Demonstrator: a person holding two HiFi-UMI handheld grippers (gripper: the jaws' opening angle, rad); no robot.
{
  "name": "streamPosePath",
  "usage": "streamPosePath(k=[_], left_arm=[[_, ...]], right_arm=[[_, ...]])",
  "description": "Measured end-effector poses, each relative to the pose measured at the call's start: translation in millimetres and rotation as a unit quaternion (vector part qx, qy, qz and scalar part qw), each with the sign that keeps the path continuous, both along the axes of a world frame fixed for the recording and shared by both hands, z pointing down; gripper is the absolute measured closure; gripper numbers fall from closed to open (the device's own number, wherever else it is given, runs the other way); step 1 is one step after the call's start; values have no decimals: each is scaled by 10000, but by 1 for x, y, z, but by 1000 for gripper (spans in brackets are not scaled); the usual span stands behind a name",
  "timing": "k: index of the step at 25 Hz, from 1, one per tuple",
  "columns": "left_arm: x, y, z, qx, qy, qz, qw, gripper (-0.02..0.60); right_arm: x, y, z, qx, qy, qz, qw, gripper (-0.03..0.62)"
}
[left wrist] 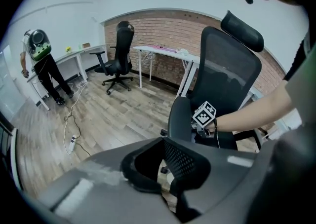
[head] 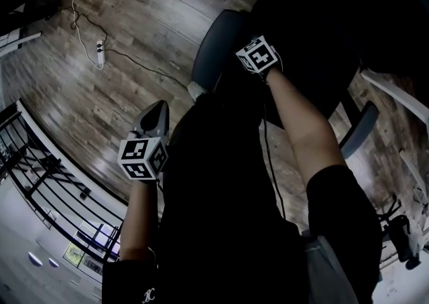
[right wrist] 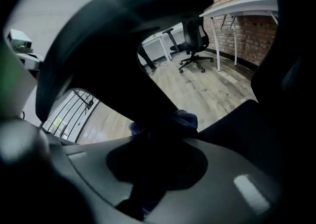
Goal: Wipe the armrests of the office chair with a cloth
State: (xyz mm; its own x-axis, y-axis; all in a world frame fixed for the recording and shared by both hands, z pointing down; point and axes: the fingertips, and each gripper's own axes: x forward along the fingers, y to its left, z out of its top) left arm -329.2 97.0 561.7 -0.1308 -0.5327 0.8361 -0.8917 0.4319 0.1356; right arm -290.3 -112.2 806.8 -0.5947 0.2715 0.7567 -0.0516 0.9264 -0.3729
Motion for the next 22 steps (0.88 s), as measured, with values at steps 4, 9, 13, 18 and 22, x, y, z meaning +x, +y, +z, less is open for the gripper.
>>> streamPosePath(k=[4, 9, 13, 18, 22], left_arm=[[-3, 12, 10, 11, 18, -194, 9998, 575], [-7, 20, 10, 123, 45, -292, 9995, 575], [-9, 19, -3, 273, 54, -276, 9992, 575], [-30, 7, -26, 706, 49, -226, 9972, 575], [-48, 5, -40, 991, 172, -34, 9949, 575]], right_arm=[[-1, -13, 25, 1, 234, 335, 9992, 516], [-3, -15, 17, -104, 86, 524, 9985, 517], [0, -13, -25, -90, -328, 659, 9972, 517], [14, 9, -73, 19, -593, 734, 9955, 517], [35, 20, -98, 266, -208, 1184, 9924, 517]])
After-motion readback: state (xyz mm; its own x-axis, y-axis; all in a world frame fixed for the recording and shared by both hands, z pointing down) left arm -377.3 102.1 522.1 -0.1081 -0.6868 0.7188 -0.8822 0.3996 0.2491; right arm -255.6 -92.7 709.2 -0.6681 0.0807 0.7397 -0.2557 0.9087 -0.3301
